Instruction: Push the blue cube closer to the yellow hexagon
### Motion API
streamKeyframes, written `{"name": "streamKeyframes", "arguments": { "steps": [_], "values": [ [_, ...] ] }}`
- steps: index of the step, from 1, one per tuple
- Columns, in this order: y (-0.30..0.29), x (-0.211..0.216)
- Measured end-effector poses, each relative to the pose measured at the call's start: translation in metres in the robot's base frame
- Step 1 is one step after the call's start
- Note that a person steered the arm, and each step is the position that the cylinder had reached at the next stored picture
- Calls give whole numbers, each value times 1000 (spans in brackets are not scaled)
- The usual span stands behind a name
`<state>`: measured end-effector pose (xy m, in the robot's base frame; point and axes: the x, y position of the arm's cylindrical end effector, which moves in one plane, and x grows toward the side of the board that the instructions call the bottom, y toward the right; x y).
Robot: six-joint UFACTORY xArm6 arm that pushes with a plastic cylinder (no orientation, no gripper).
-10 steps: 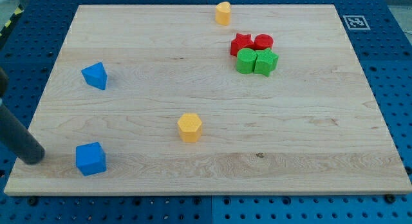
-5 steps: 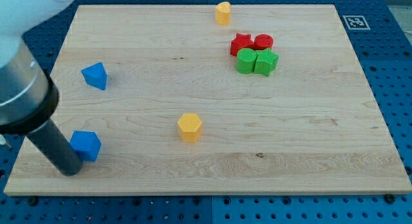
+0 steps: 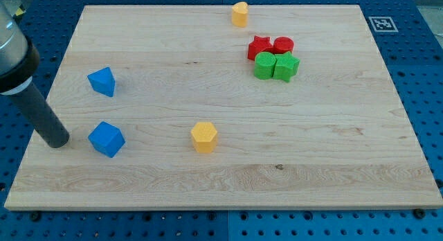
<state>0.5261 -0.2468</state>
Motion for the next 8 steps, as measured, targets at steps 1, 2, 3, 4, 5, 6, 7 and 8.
{"name": "streamKeyframes", "arguments": {
  "steps": [1, 2, 3, 4, 5, 6, 7, 8],
  "values": [
    [42, 7],
    [72, 8],
    [79, 8],
    [94, 8],
    [117, 8],
    [138, 8],
    [160, 8],
    [162, 8]
  ]
}}
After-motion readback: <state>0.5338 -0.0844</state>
